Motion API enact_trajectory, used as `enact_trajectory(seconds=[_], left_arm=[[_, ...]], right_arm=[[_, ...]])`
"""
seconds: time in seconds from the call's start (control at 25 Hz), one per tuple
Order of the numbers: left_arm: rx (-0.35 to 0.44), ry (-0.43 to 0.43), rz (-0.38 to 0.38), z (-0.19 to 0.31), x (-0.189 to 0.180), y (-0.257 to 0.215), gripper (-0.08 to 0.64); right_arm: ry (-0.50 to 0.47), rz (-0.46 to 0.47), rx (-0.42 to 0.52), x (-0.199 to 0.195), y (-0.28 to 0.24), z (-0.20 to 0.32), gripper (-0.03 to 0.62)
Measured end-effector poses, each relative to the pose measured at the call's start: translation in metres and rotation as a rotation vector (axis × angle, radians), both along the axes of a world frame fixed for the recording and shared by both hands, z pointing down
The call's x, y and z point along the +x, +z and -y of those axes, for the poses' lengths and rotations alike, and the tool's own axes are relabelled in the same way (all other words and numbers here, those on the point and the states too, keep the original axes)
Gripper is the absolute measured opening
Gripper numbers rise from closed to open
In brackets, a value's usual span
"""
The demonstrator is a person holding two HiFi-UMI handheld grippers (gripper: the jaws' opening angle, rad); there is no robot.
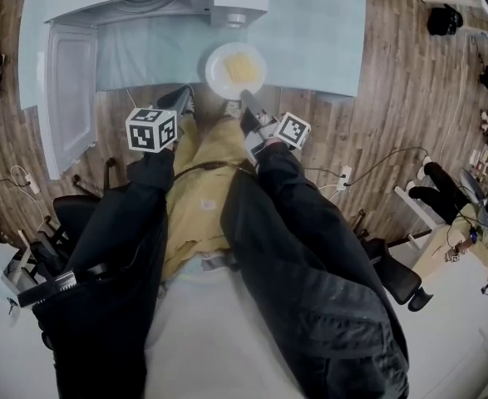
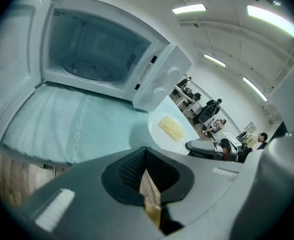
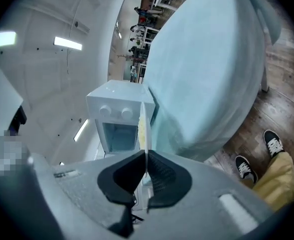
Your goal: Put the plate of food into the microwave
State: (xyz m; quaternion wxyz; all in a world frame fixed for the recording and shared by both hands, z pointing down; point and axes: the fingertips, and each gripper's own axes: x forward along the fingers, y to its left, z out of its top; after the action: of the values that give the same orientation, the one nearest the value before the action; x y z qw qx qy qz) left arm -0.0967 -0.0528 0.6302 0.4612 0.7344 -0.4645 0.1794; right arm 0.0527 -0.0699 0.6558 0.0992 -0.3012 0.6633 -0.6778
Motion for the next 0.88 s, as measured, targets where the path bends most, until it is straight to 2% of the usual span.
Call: enact_trajectory(seconds=[0.28,0.48,0.88], left_arm=[[0.024,-0.092,0.008,0.004,-0.04,-0.006,-0.008],[0.034,-0.16,0.006,0.009,-0.066,-0.008,-0.008],[0.042,-0.232,-0.014,0.025,-0.108,-0.009,-0.008]], right_arm=[[-0.111,0.037,0.016,-0.069,-0.016,0.006,0.009],[-0.156,0.046,0.014,-0.11,-0.021,0.018,0.009],[-0.118,0.083,-0.01,-0.188,-0.023,0.074,0.009]])
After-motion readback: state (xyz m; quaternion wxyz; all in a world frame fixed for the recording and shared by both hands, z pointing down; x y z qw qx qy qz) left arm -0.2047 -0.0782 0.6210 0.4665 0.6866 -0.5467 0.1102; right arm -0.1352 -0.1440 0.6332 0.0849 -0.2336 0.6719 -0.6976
